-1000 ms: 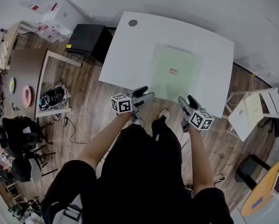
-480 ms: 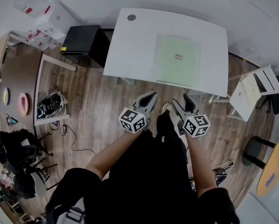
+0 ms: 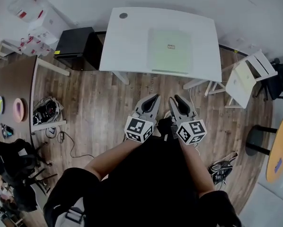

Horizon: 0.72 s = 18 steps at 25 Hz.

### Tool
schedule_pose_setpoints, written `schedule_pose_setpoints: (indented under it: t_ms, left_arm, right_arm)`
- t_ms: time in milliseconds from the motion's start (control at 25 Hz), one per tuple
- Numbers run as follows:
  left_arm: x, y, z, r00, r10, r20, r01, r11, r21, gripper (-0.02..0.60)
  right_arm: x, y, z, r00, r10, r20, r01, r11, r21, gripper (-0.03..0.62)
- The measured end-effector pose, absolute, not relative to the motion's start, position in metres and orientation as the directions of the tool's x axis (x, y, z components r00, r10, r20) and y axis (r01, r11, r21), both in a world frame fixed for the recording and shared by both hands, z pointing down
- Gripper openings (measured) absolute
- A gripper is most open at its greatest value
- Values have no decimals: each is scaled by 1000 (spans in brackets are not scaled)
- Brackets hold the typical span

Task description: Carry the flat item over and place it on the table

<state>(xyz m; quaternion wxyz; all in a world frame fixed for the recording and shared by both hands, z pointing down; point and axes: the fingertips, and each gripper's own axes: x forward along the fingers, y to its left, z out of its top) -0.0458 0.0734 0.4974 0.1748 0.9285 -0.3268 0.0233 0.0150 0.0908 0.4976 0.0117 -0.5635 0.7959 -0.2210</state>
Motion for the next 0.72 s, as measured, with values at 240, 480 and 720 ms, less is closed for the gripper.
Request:
schedule_pose_setpoints:
  t_ms: [240, 480, 720]
  left_arm:
    - [-36, 102, 460, 768, -635, 83, -636, -741, 214, 12]
    - [-18, 131, 439, 717, -692, 78, -696, -708, 115, 14]
    - [2, 169, 436, 681, -729, 73, -732, -675, 89, 12]
  right_arm:
    - [18, 118, 460, -331, -932, 149, -924, 289, -250, 54]
    - [31, 141, 443, -274, -954, 125, -953, 252, -169, 48]
    - [43, 184, 436, -297, -945, 140, -954, 287, -87, 38]
